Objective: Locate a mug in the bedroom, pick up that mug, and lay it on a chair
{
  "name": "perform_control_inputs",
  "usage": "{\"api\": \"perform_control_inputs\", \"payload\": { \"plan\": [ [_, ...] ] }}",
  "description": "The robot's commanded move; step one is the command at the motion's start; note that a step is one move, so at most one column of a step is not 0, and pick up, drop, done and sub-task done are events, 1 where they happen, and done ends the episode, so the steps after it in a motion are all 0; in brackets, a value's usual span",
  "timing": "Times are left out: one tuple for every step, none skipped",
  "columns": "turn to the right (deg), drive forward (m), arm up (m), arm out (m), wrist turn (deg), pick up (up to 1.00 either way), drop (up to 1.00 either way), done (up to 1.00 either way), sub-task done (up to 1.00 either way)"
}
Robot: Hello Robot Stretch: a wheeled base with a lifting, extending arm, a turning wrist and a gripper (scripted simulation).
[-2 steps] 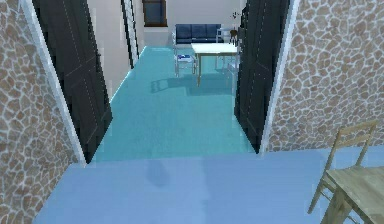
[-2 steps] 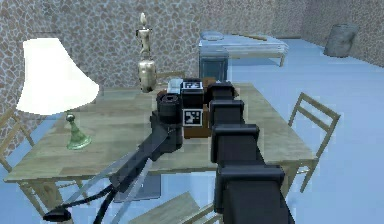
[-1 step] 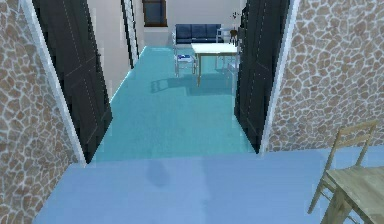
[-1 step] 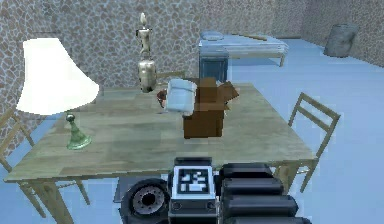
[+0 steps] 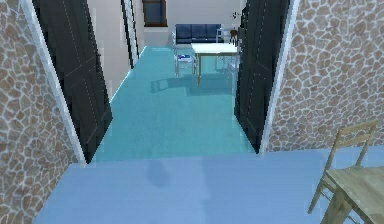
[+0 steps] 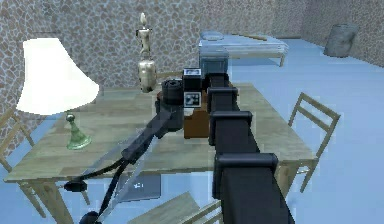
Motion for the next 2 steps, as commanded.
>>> {"api": "perform_control_inputs", "payload": {
  "plan": [
    [0.0, 0.0, 0.0, 0.0, 45.0, 0.0, 0.0, 0.0, 0.0],
    [0.0, 0.0, 0.0, 0.0, 45.0, 0.0, 0.0, 0.0, 0.0]
  ]
}}
